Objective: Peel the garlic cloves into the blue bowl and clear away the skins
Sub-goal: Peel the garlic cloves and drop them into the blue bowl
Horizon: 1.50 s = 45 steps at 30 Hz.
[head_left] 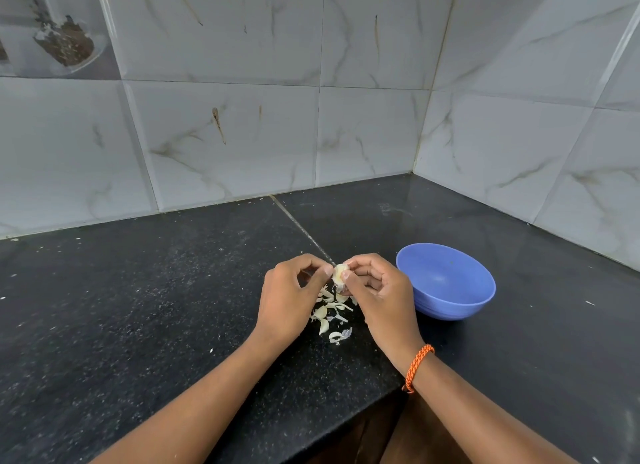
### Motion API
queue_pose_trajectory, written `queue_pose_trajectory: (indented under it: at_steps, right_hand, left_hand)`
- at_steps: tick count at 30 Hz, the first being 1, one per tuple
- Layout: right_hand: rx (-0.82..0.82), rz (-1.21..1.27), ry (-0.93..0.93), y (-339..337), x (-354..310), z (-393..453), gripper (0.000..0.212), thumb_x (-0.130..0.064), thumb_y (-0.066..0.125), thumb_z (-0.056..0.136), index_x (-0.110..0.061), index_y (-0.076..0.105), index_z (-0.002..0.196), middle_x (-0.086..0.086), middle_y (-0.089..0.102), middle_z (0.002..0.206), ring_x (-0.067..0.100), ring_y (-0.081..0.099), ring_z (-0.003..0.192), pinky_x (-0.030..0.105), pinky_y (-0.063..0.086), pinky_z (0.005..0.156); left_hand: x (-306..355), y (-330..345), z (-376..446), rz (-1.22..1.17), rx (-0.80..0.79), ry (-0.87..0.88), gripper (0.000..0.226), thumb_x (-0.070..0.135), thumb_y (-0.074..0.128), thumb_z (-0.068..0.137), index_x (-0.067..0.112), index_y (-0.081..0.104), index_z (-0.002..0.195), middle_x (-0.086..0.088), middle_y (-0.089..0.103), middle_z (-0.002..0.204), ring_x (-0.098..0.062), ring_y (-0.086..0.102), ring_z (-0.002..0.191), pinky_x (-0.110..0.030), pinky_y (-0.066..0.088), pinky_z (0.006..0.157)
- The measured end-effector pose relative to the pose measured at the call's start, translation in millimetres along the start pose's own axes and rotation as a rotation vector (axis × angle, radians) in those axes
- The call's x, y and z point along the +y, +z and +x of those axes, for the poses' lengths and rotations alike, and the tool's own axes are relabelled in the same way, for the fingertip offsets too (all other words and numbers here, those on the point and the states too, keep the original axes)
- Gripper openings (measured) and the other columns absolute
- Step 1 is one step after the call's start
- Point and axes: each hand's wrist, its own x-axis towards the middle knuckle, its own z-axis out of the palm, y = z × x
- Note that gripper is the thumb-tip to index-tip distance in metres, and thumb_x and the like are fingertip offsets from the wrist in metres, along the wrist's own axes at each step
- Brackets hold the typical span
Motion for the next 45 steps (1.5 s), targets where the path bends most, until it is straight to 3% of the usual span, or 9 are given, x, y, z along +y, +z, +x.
queue_pose_trajectory:
  at_steps: [3, 8, 13, 17, 23, 30, 34, 38, 45]
  right_hand:
    - [0.022, -0.012, -0.014, 0, 1, 0, 0.005, -0.018, 0.077, 0.098, -0.020, 0.075, 0.102, -0.002, 0.079, 0.095, 0.020, 0.078, 0.089, 0.037, 0.065, 0.080]
    - [0.027, -0.056, -0.049, 0, -2, -3, 0.006, -0.012, 0.072, 0.101, -0.017, 0.075, 0.103, -0.010, 0.078, 0.095, 0.013, 0.077, 0.093, 0.031, 0.065, 0.080]
    - [0.018, -0.207, -0.143, 3, 0, -3, 0.021, -0.024, 0.078, 0.098, -0.020, 0.079, 0.118, -0.012, 0.077, 0.107, 0.008, 0.075, 0.100, 0.026, 0.063, 0.082]
    - [0.054, -0.295, -0.211, 3, 2, -2, 0.022, -0.023, 0.078, 0.097, -0.018, 0.080, 0.118, -0.011, 0.077, 0.103, 0.006, 0.074, 0.098, 0.019, 0.060, 0.081]
    - [0.083, -0.389, -0.274, 2, 2, -2, 0.015, -0.012, 0.072, 0.100, -0.017, 0.083, 0.109, -0.009, 0.076, 0.093, 0.006, 0.071, 0.089, 0.010, 0.051, 0.075]
    - [0.082, -0.384, -0.260, 0, 9, 1, 0.016, -0.009, 0.069, 0.102, -0.016, 0.083, 0.106, -0.008, 0.075, 0.092, 0.011, 0.072, 0.085, 0.031, 0.060, 0.071]
    - [0.040, -0.133, -0.128, -2, 6, 1, 0.022, -0.009, 0.067, 0.104, -0.024, 0.083, 0.105, -0.006, 0.079, 0.090, 0.016, 0.076, 0.082, 0.027, 0.063, 0.074]
    - [-0.021, 0.007, -0.037, -2, 7, 3, 0.021, -0.009, 0.063, 0.106, -0.014, 0.081, 0.114, 0.003, 0.080, 0.087, 0.025, 0.075, 0.076, 0.037, 0.065, 0.074]
    - [-0.058, 0.090, 0.022, -1, 7, 4, 0.020, -0.009, 0.061, 0.107, -0.011, 0.078, 0.117, 0.009, 0.079, 0.089, 0.030, 0.075, 0.077, 0.038, 0.066, 0.070]
  left_hand:
    - [6, 1, -2, -0.107, -0.121, -0.028, 0.013, 0.041, 0.075, 0.102, 0.031, 0.082, 0.103, 0.008, 0.081, 0.085, -0.014, 0.077, 0.081, -0.037, 0.063, 0.081]
    - [6, 3, -4, -0.196, -0.115, -0.047, 0.014, 0.021, 0.082, 0.097, 0.020, 0.083, 0.110, 0.003, 0.083, 0.088, -0.016, 0.081, 0.081, -0.041, 0.068, 0.084]
    - [6, 1, -1, -0.052, -0.019, 0.029, 0.014, 0.016, 0.082, 0.096, 0.023, 0.085, 0.107, 0.012, 0.082, 0.086, -0.006, 0.078, 0.081, -0.031, 0.066, 0.080]
    - [8, 2, -4, 0.030, -0.001, 0.075, 0.015, 0.016, 0.081, 0.095, 0.026, 0.086, 0.106, 0.015, 0.080, 0.084, -0.004, 0.075, 0.080, -0.024, 0.062, 0.078]
    - [6, 6, -5, 0.011, -0.101, 0.039, 0.019, 0.014, 0.073, 0.103, 0.027, 0.086, 0.108, 0.010, 0.080, 0.080, -0.006, 0.077, 0.079, -0.035, 0.065, 0.080]
    - [1, 11, -4, 0.075, -0.100, 0.085, 0.026, 0.007, 0.069, 0.104, 0.026, 0.087, 0.105, 0.005, 0.077, 0.076, -0.008, 0.076, 0.076, -0.042, 0.065, 0.079]
    - [2, 7, 0, 0.086, -0.133, 0.117, 0.024, 0.005, 0.067, 0.105, 0.019, 0.085, 0.100, 0.003, 0.075, 0.079, -0.009, 0.075, 0.076, -0.039, 0.064, 0.078]
    - [-2, 2, 5, 0.149, -0.138, 0.174, 0.022, 0.012, 0.067, 0.105, 0.024, 0.083, 0.096, 0.003, 0.071, 0.075, -0.020, 0.069, 0.076, -0.046, 0.058, 0.077]
    - [-5, -4, 7, 0.066, -0.157, 0.142, 0.022, 0.017, 0.074, 0.102, 0.034, 0.084, 0.112, 0.005, 0.078, 0.080, -0.020, 0.075, 0.075, -0.049, 0.062, 0.075]
